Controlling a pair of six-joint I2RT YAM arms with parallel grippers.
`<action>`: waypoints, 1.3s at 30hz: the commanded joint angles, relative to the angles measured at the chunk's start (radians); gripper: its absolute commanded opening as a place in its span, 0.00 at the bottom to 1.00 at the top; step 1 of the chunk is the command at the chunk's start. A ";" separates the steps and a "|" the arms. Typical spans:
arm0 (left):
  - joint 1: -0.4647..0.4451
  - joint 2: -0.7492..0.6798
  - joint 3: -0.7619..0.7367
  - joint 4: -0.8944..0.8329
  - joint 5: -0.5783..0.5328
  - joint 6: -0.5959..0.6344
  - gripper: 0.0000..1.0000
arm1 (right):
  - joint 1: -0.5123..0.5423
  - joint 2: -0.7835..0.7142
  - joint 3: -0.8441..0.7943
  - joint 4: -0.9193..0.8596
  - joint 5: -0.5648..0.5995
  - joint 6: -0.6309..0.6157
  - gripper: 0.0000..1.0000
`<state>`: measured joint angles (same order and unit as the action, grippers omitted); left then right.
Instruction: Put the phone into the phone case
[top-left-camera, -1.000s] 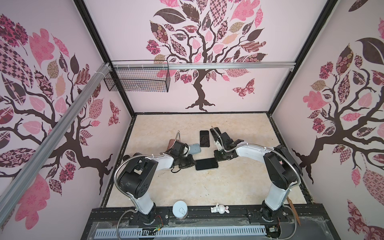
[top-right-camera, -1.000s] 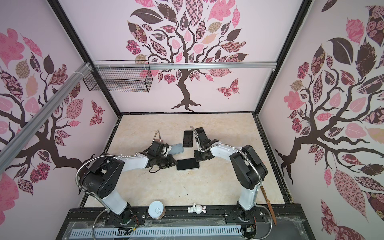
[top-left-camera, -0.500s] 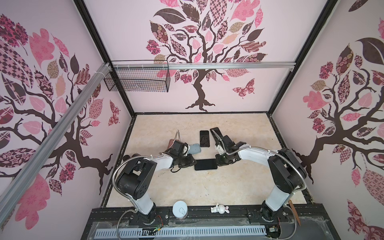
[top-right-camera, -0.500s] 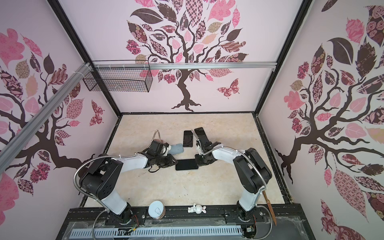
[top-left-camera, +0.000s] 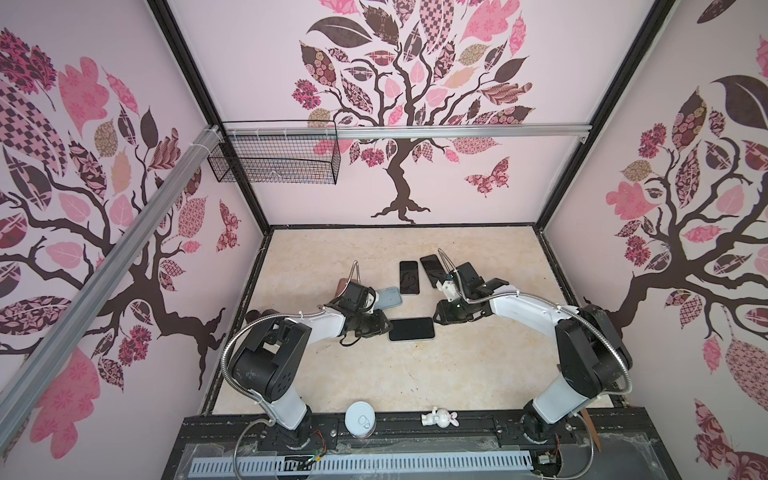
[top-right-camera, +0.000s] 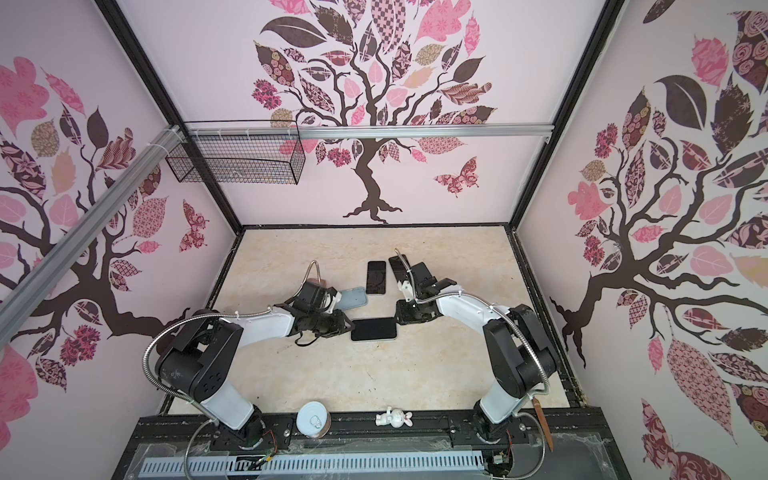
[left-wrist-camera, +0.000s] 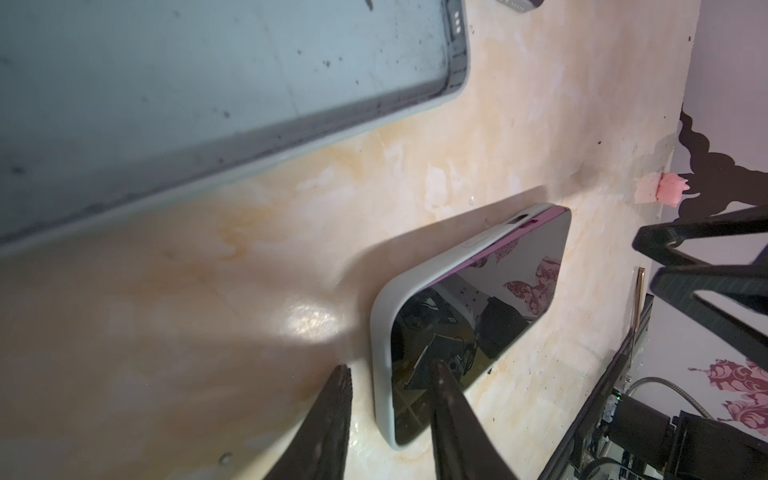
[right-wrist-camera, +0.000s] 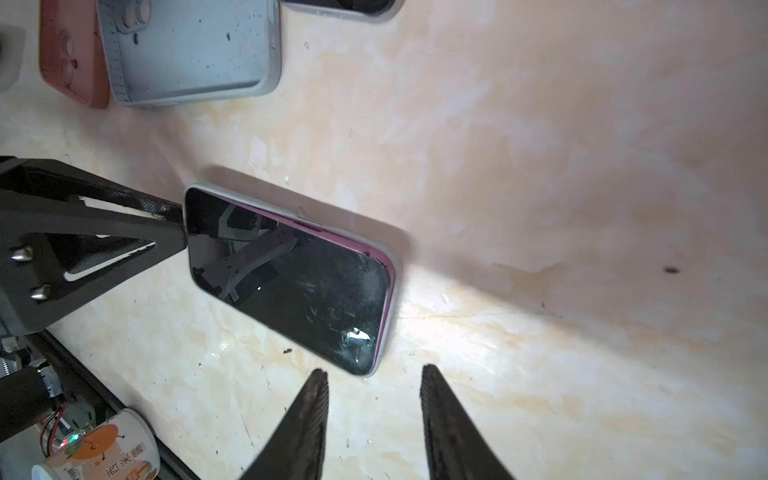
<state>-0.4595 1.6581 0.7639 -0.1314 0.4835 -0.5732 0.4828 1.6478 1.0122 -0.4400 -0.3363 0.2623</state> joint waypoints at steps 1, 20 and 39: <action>0.002 -0.029 0.012 -0.029 -0.017 0.031 0.37 | 0.003 0.044 -0.018 0.053 -0.054 0.009 0.41; -0.008 0.034 0.049 -0.023 0.018 0.073 0.30 | 0.005 0.113 -0.146 0.197 -0.176 0.055 0.23; -0.071 -0.088 -0.005 -0.175 -0.066 0.112 0.23 | 0.100 -0.127 -0.297 0.140 -0.106 0.109 0.20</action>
<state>-0.5232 1.6138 0.7757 -0.2546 0.4408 -0.4950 0.5747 1.5745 0.7067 -0.2333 -0.5003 0.3698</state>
